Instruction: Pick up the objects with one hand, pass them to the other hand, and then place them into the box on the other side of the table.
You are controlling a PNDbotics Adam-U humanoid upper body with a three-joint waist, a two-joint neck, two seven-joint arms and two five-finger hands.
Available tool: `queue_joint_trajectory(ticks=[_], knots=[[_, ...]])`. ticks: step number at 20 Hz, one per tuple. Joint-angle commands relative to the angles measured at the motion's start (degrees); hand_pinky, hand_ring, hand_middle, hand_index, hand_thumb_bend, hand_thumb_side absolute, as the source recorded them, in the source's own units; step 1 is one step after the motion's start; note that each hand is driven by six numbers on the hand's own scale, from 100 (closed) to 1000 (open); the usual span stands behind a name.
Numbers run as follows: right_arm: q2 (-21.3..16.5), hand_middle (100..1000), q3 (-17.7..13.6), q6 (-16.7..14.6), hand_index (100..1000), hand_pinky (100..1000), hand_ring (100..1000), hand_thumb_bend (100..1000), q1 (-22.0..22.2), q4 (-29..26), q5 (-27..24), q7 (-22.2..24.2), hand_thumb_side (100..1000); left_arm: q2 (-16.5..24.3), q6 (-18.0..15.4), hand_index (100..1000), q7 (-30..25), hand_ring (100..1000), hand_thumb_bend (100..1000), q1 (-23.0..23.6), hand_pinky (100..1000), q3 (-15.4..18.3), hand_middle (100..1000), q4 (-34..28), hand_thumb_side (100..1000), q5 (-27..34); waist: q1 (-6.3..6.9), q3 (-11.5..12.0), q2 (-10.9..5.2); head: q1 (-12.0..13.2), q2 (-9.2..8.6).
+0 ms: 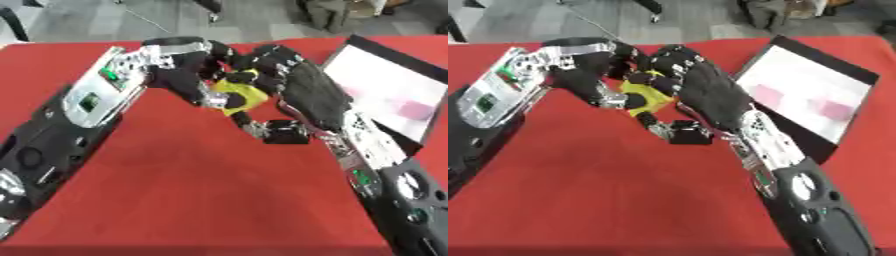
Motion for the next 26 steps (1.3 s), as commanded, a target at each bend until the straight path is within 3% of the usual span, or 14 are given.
queue_joint_trajectory(ticks=[1, 9, 15, 18, 21, 24, 26], knots=[[-1.9, 314, 1.4, -1.4, 461, 766, 588, 100, -0.3, 0.9, -0.6, 1.8, 236, -0.5, -1.7, 700, 0.0, 510, 485, -1.4, 756, 1.7, 557, -3.1, 492, 0.3, -0.05, -0.1, -1.15, -0.3, -0.14], [-3.7, 314, 3.8, -3.4, 454, 763, 584, 100, 0.7, -0.5, -4.3, 4.3, 238, -1.6, -4.7, 711, 2.9, 505, 519, -0.4, 756, 5.3, 562, -3.8, 531, -1.5, -0.19, 0.1, -1.22, -0.9, -0.14], [-9.0, 299, 3.6, -2.2, 455, 760, 579, 100, 2.5, -6.6, -10.7, 5.6, 243, -1.8, -7.3, 711, 9.3, 503, 461, 2.3, 755, 11.3, 560, -4.3, 521, -6.3, -0.61, 0.2, -1.33, -1.5, -0.14], [-13.3, 291, 0.6, 2.1, 455, 753, 570, 100, 3.7, -9.1, -16.3, 5.6, 248, -2.1, -7.5, 692, 15.1, 488, 420, 5.3, 741, 15.5, 541, -4.0, 507, -8.5, -0.88, 0.1, -1.43, -2.5, -0.14], [-17.4, 277, -3.8, 8.3, 450, 740, 555, 100, 4.0, -7.6, -22.5, 4.9, 248, -2.6, -7.0, 680, 21.2, 482, 401, 9.2, 735, 19.7, 532, -3.9, 503, -9.7, -0.97, 0.3, -1.35, -4.1, -0.14], [-20.7, 275, -8.2, 14.5, 458, 734, 550, 100, 2.6, -0.5, -27.9, 3.3, 251, -3.5, -6.9, 677, 25.9, 483, 398, 13.1, 734, 23.2, 532, -5.4, 503, -9.6, -0.92, 0.8, -1.14, -5.9, -0.14], [-21.8, 318, -11.4, 18.0, 524, 738, 566, 100, 1.0, 7.3, -29.4, 2.5, 253, -4.6, -7.1, 673, 28.4, 482, 392, 15.5, 732, 25.4, 529, -7.0, 508, -9.0, -0.84, 1.4, -1.05, -7.0, -0.14]])
